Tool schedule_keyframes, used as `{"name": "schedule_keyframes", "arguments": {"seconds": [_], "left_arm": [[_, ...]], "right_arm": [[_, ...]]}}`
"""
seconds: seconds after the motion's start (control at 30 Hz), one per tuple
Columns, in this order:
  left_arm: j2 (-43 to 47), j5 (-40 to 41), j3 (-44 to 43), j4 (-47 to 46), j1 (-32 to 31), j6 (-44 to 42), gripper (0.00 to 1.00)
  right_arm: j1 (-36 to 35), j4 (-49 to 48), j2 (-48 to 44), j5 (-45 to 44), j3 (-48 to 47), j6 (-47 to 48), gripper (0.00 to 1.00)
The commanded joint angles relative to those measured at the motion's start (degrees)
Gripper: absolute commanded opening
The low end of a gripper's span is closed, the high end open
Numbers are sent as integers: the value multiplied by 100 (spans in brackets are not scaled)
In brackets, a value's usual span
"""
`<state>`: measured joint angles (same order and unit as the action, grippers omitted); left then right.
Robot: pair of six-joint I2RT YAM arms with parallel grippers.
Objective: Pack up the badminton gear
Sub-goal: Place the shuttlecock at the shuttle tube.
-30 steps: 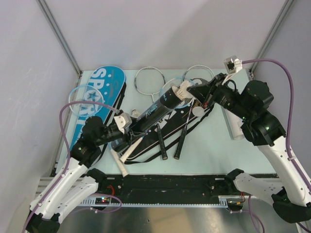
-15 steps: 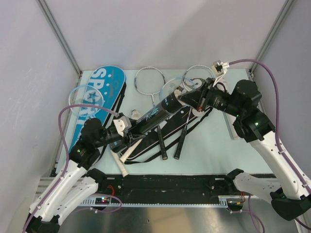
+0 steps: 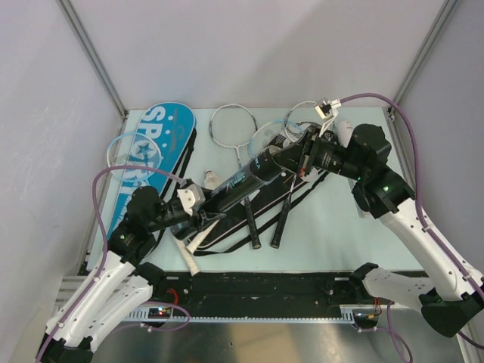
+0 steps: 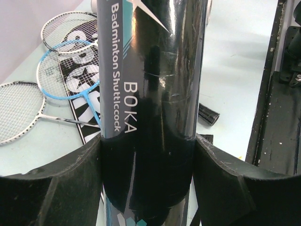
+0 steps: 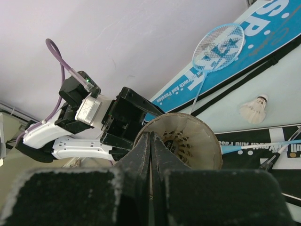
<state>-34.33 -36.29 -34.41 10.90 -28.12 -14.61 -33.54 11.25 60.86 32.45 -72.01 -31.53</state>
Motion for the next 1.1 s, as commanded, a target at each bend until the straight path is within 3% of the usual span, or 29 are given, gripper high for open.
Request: {"name": "schedule_keyframes", "arguments": {"seconds": [0.0,0.13,0.33,0.63,0.8,0.93,1.07], "left_arm": [[161,-54,-134,-854,-42,-53,35],[162,73,-168,-852,-46,-17,35],[144,358,-131,-864,-46,42,35],[36,1127,-48,-826,-38,234,35],[-23,1220,-63,-773,-36,282,35],[-48,1539,-112,-687,-36,260,34],[-4,2421,-190,-652,-36,374,36]], "right_arm": [[-138,231,147,374,122,-32,0],[-137,270,220,502,122,-65,1],[65,156,255,666,100,-368,12],[561,-568,-116,498,53,-848,47],[693,-1162,-346,272,39,-574,66],[773,-1314,-373,117,54,-481,69],[533,-889,-297,-490,80,8,69]]}}
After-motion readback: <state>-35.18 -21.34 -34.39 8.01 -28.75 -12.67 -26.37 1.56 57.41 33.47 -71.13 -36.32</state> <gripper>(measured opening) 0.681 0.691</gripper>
